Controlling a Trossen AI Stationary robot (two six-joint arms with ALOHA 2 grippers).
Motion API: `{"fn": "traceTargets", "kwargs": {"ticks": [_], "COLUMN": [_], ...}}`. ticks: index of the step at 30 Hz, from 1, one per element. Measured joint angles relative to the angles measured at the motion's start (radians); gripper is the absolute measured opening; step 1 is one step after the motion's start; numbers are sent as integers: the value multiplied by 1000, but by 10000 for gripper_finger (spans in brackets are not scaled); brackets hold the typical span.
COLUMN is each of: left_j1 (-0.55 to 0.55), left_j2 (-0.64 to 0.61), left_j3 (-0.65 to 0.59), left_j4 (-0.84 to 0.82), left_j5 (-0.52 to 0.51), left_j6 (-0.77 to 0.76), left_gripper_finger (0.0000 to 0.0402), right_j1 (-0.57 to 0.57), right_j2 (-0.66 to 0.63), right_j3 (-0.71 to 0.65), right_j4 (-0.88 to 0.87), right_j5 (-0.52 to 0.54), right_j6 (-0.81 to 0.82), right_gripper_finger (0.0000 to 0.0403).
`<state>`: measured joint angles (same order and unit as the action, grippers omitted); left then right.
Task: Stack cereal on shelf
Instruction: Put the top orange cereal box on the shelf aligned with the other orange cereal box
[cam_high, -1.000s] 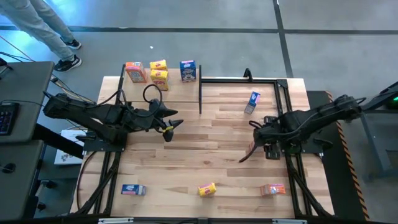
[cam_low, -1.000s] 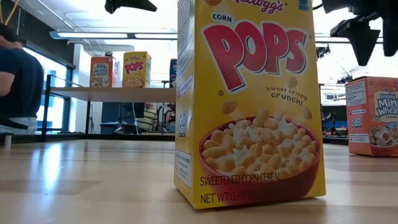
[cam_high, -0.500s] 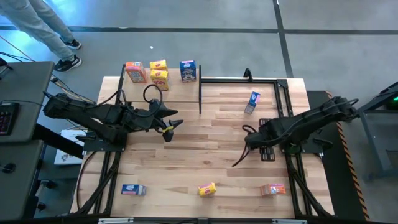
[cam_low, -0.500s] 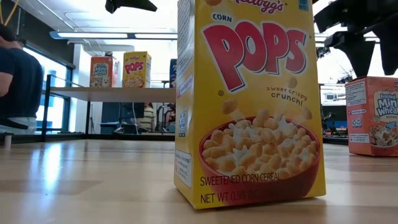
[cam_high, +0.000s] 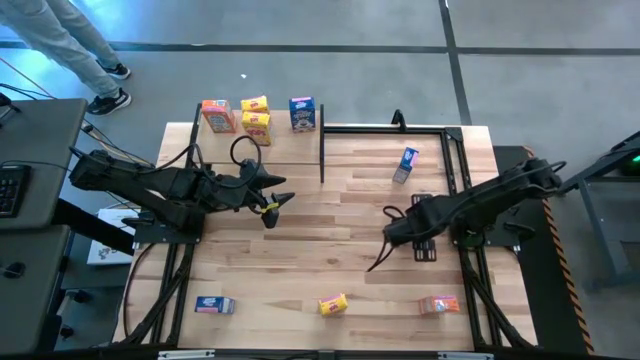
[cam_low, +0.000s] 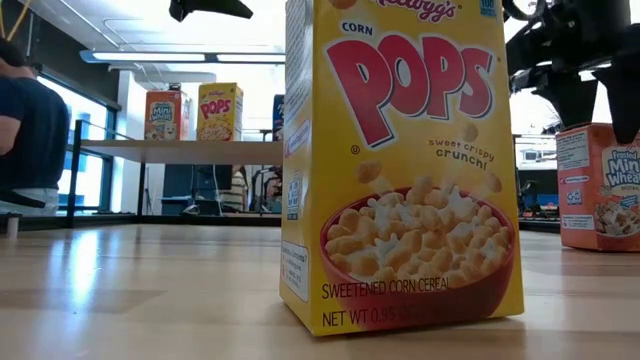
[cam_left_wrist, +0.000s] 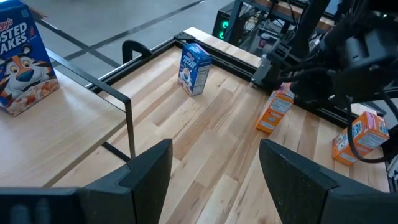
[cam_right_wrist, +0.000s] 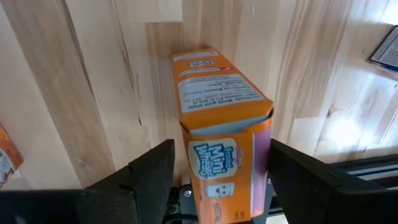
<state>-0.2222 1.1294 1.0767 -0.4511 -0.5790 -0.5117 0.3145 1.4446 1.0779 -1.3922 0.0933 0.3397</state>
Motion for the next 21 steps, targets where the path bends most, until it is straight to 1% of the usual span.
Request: {"fn": "traceTargets", "kwargs": {"ticks": [12, 16, 21], "left_j1": [0, 0, 0], "left_j2": [0, 0, 0], "left_j3": [0, 0, 0], "left_j4": [0, 0, 0], "left_j5": [0, 0, 0], "left_j6": [0, 6, 59], "left_gripper_finger": [232, 232, 238], "right_j1": [0, 0, 0], "right_j2": [12, 12, 12], "right_j3": [0, 0, 0], "right_j4": [0, 0, 0], "right_j5": [-1, -5, -21], "right_j6": [11, 11, 19], "right_gripper_finger": [238, 217, 190]}}
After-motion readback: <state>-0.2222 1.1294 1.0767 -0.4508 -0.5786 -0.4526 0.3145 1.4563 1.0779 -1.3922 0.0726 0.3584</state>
